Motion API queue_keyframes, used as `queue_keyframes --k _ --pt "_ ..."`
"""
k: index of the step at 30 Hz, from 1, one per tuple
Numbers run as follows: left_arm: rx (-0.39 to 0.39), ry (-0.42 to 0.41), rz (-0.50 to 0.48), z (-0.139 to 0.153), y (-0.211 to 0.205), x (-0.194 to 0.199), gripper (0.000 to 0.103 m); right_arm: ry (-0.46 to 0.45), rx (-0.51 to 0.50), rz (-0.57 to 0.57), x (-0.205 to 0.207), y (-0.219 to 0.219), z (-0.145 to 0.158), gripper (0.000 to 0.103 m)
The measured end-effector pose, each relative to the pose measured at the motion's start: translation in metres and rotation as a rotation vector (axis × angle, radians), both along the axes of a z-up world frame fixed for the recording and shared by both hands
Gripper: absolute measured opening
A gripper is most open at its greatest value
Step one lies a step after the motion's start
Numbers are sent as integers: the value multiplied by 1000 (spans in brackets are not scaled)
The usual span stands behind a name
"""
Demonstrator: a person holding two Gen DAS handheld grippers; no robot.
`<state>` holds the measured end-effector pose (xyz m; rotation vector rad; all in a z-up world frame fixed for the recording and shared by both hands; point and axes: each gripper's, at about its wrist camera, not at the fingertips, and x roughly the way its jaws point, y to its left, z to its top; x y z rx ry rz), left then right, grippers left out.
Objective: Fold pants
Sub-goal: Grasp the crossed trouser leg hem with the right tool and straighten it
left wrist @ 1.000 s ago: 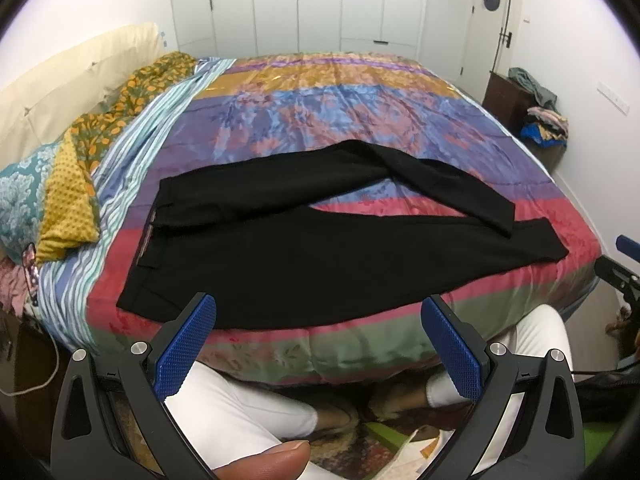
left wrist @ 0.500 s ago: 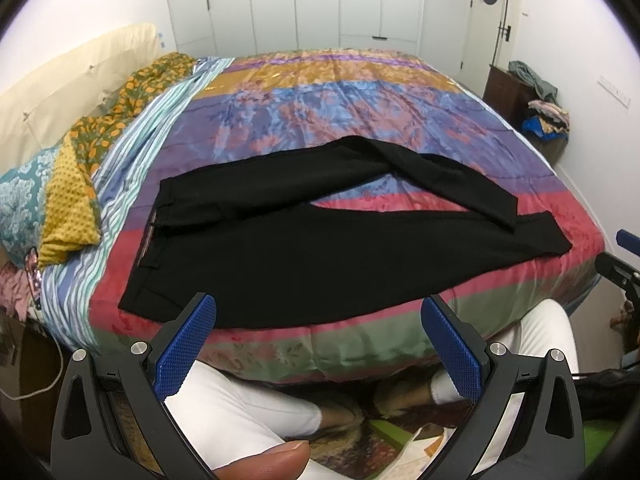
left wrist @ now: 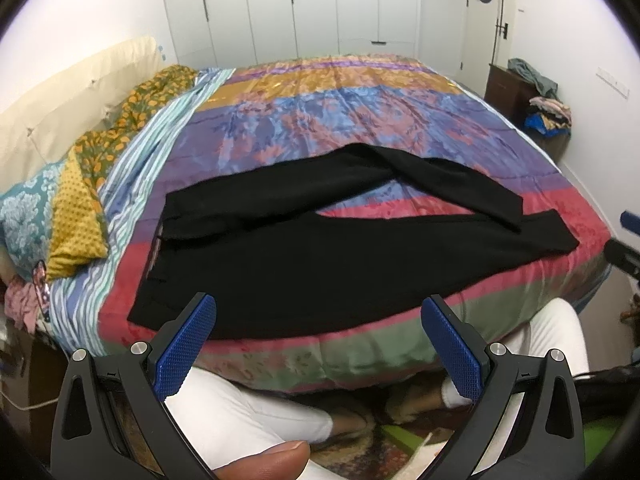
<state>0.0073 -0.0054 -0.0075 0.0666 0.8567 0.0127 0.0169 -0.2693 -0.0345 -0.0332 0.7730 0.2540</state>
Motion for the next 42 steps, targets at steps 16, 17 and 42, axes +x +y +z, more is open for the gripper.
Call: queue_keyframes --k 16,17,42 --pt "51 34 21 -24 -2 27 102 -43 -311 136 147 -35 -123 79" --pt "51 44 33 -26 0 28 102 17 -341 161 168 -39 -142 76" --pt "48 172 40 -66 -7 73 102 52 -286 -383 471 -247 -13 50"
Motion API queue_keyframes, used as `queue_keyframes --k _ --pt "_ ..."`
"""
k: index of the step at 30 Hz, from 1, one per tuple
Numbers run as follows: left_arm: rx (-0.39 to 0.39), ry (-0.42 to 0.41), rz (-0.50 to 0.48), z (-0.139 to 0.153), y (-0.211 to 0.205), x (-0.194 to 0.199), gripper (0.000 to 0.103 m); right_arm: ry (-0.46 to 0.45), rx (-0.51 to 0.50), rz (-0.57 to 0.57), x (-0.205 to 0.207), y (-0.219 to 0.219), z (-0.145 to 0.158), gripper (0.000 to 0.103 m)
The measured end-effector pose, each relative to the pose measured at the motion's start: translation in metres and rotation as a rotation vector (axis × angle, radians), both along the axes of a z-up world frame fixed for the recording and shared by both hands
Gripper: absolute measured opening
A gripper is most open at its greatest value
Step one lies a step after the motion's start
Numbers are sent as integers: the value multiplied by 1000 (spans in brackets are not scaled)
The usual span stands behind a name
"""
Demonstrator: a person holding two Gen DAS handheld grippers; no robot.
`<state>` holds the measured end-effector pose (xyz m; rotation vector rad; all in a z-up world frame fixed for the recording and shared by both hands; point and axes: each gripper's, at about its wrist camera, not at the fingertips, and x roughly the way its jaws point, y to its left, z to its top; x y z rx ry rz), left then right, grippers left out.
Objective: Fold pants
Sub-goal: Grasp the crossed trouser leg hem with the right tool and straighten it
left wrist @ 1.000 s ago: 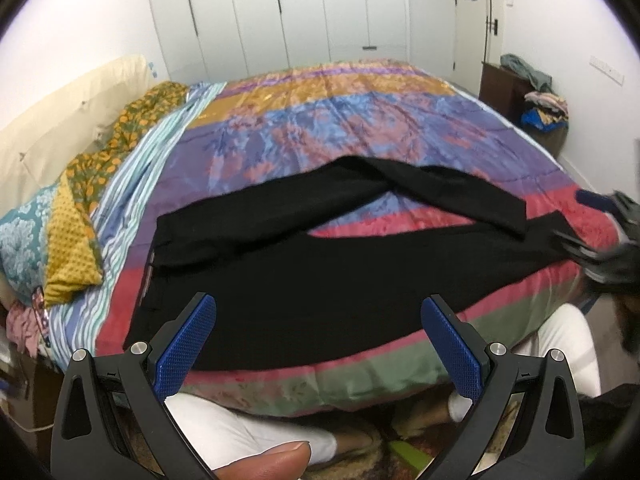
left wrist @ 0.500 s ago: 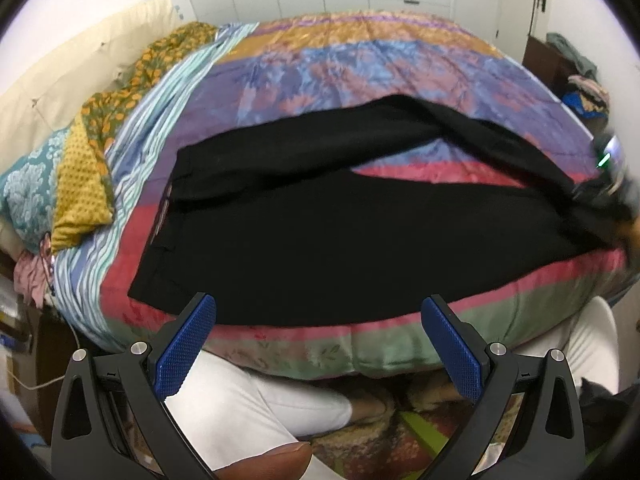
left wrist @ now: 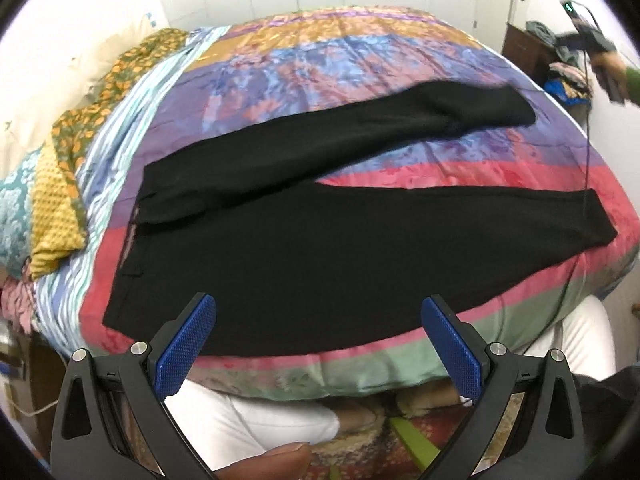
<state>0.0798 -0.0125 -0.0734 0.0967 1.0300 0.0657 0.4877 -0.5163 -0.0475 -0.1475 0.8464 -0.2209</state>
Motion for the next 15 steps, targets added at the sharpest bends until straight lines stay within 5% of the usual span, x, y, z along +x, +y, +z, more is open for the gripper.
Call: queue_keyframes --k 8,15 --pt "-41 124 101 -32 27 5 102 134 653 -36 -54 -31 -170 50" --pt "-13 146 91 -34 18 7 102 22 1095 -174 -32 -6 -256 40"
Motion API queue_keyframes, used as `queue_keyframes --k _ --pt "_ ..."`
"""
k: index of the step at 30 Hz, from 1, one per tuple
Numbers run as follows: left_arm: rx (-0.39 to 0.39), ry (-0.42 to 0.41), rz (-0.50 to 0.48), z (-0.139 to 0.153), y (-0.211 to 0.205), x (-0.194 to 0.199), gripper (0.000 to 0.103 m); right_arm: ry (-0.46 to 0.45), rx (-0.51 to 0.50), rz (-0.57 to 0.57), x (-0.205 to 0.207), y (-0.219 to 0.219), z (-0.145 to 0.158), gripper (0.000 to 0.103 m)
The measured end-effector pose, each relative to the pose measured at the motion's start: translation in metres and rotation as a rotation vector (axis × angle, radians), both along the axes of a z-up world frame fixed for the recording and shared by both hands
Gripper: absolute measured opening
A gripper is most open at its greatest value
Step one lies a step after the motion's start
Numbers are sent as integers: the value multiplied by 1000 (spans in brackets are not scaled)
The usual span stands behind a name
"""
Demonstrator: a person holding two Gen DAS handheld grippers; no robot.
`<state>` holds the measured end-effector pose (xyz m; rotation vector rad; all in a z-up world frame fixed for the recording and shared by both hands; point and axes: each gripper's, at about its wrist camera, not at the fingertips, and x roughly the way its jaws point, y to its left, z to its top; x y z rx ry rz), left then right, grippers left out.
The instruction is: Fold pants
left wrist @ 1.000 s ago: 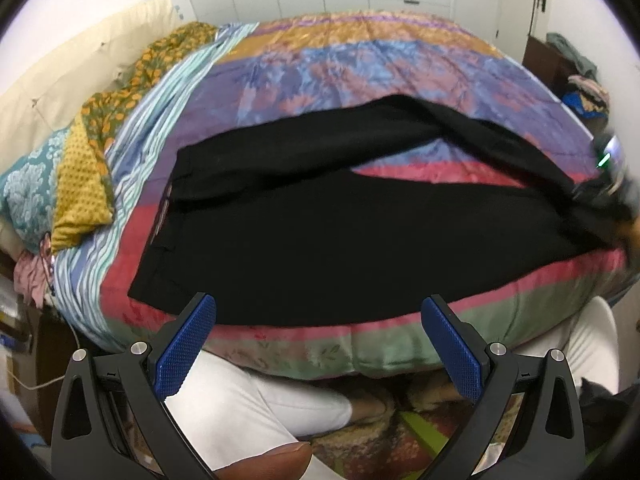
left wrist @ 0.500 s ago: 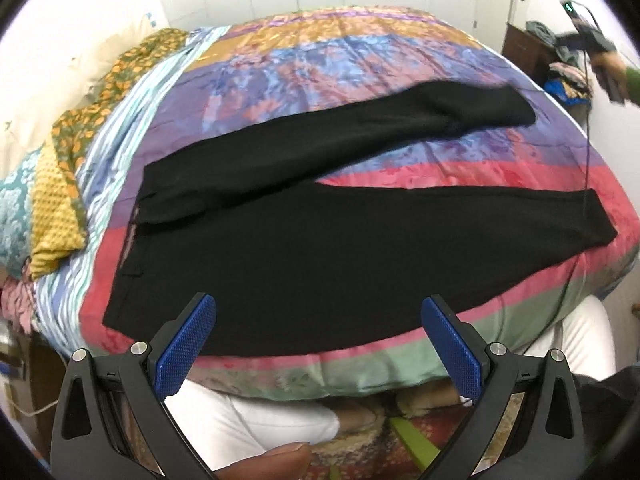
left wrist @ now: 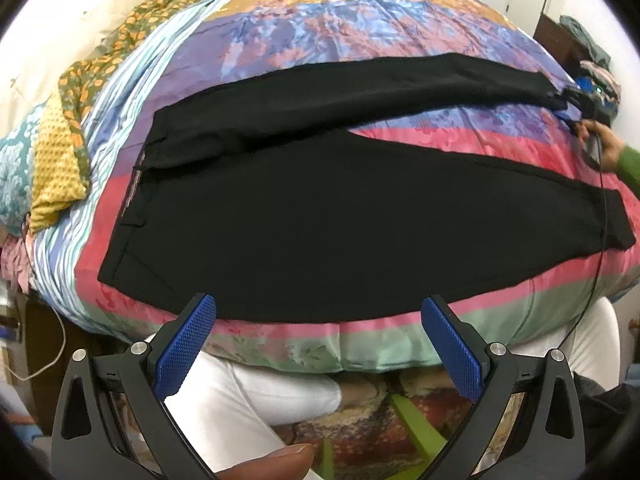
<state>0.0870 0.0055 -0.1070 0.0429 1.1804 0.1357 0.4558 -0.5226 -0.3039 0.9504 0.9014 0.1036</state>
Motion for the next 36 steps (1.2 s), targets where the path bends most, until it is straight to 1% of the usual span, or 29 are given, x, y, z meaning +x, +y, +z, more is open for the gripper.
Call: queue_keyframes --k 1,2,3,4,5,7,8,9,10,11,13,14,16,19,20,21,22,23,24,25,26,27,29,30,31,32,33,34,36 --pt "5 7 1 -1 0 0 102 16 -7 -28 6 5 -3 29" --pt "9 13 6 -2 2 1 102 42 -63 -34 15 12 4 13" --pt "9 15 11 -3 4 1 102 42 -142 -13 21 19 18 13" --pt "3 16 22 -5 7 2 102 1 -239 26 31 27 38 13" --pt "-3 18 27 -7 10 3 102 -43 -363 72 37 34 62 12" --pt "-11 26 33 -16 14 9 102 -60 -646 113 49 45 96 13" --pt "-6 24 34 -18 16 13 102 -41 -726 111 55 46 102 37" --pt "4 11 36 -20 19 19 102 16 -802 108 59 46 104 66" --pt "13 -4 41 -21 22 24 102 39 -842 116 59 47 104 69" --pt "23 -24 53 -21 29 33 102 38 -876 131 56 50 107 68" --pt "34 -78 128 -21 57 60 102 -23 -884 171 40 65 114 68" --pt "27 -102 158 -21 70 72 102 -53 -857 202 33 76 116 68" --pt "36 -165 224 -27 102 109 103 -113 -720 318 22 112 115 68" --pt "159 -255 311 -51 140 164 103 -176 -473 548 15 193 106 68" --pt "192 -243 333 -67 150 180 103 -188 -400 612 11 219 105 68" --pt "216 -197 353 -86 160 194 103 -197 -307 695 6 255 101 68" --pt "208 -131 362 -108 170 204 103 -196 -216 771 3 292 94 68" --pt "154 -90 363 -124 177 207 103 -177 -139 821 1 321 84 69" --pt "113 -78 371 -133 183 206 103 -144 -91 847 3 342 72 69" --pt "82 -100 370 -131 186 201 103 -93 -82 867 6 360 58 69" --pt "77 -112 361 -124 186 196 103 -31 -142 877 5 374 45 69" --pt "84 -124 353 -116 184 191 102 -7 -231 868 8 378 37 59" --pt "159 -158 324 -92 173 172 102 -9 -319 751 13 352 39 43" --pt "179 -191 280 -81 161 158 102 7 -413 633 11 326 49 45" --pt "182 -218 236 -72 147 144 102 0 -489 551 2 305 63 50" --pt "172 -234 201 -68 136 134 102 -47 -531 499 -14 283 81 65" --pt "149 -247 152 -66 119 121 102 -86 -525 497 -32 269 92 70" --pt "119 -251 102 -66 101 111 102 -110 -507 512 -51 257 100 71" --pt "66 -229 19 -74 68 93 102 -111 -452 573 -108 235 105 72"
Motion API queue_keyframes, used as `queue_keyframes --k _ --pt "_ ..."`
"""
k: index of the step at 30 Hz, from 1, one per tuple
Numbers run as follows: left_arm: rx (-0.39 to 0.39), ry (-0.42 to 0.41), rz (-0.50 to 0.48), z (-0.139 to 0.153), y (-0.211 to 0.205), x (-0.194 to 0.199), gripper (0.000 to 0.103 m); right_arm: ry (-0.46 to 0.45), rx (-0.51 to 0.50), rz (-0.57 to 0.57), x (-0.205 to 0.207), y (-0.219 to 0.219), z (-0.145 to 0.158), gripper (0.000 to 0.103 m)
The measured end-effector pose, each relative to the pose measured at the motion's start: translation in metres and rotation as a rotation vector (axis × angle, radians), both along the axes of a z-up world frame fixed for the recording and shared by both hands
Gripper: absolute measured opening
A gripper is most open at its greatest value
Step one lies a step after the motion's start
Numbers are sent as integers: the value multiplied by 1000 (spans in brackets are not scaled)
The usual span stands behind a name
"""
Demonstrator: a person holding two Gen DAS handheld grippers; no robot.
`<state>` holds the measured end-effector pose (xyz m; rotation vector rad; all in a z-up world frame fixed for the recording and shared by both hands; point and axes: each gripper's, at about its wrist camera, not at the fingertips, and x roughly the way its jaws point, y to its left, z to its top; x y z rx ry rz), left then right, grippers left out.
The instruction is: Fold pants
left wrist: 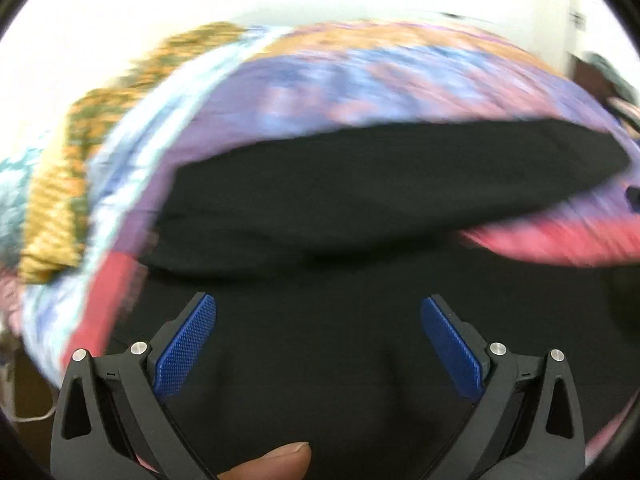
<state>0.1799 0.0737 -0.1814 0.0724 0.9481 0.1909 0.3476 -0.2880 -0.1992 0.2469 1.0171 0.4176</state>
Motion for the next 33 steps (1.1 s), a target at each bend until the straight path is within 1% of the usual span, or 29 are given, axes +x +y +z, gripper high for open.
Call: queue_keyframes --k 1,2,3,4,5,6,7,8,9,10,11,12,13,14,15,16,17,19,21,22,23,25,26,27,29,30,32,33 --pt "-14 36 -48 -13 -19 -6 102 25 20 27 -25 -3 -7 73" --pt "-4 70 -75 -24 -33 -8 102 64 29 54 -49 -14 -15 73" --pt "20 110 -86 -37 -43 -12 102 109 10 56 -72 -30 -28 73" --pt "33 145 -86 -49 -49 -16 102 146 -38 15 -94 -58 -42 72" --pt "25 154 -77 -54 -51 -20 102 153 -63 -32 -105 -83 -51 66" --pt "10 147 -67 -56 -48 -22 102 130 -89 -106 -118 -125 -56 54" --pt "-21 149 -56 -55 -43 -26 103 110 -129 -175 -129 -162 -58 48" --pt "-33 158 -48 -53 -40 -27 102 115 -160 -259 -137 -201 -61 38" --pt "-37 165 -32 -51 -33 -28 103 135 -159 -340 -146 -239 -61 19" --pt "-25 165 -17 -48 -29 -29 102 149 -170 -415 -150 -271 -59 15" --pt "-10 164 2 -45 -24 -30 102 158 -229 -478 -155 -291 -53 14" --pt "-2 163 24 -41 -17 -31 102 155 -288 -512 -160 -304 -44 14" --pt "-3 158 39 -38 -15 -31 102 139 -278 -509 -158 -311 -33 15" --pt "-10 151 53 -35 -10 -30 102 124 -280 -513 -157 -310 -24 25" --pt "-19 144 65 -32 -6 -29 102 101 -299 -509 -154 -296 -15 49" --pt "-28 137 73 -29 -4 -26 102 74 -279 -478 -150 -281 -7 59" --pt "-29 127 72 -25 -5 -20 102 47 -230 -436 -143 -259 0 69" --pt "-10 106 67 -20 0 -6 103 23 -164 -360 -125 -220 2 70" --pt "18 61 90 -9 2 18 103 11 -124 -267 -95 -176 0 75" --pt "23 25 121 -3 9 35 103 5 -109 -222 -80 -149 -1 76" --pt "27 7 147 -2 20 49 103 10 -95 -171 -61 -120 -5 76" --pt "29 -23 234 -2 44 79 103 13 -63 -39 -26 -49 -11 76" --pt "21 -32 278 -5 58 91 103 -6 -58 27 -16 -18 -8 76" --pt "14 -35 325 -9 73 103 103 -37 -66 109 0 24 -7 76" --pt "7 -17 420 -25 104 115 103 -69 -63 243 29 92 -12 76" --pt "3 -7 449 -34 116 112 103 -72 -56 283 38 115 -16 76" --pt "11 26 474 -55 132 106 103 -70 -65 371 71 161 -36 76" --pt "-7 32 467 -66 138 100 103 -50 -75 401 79 168 -44 76"
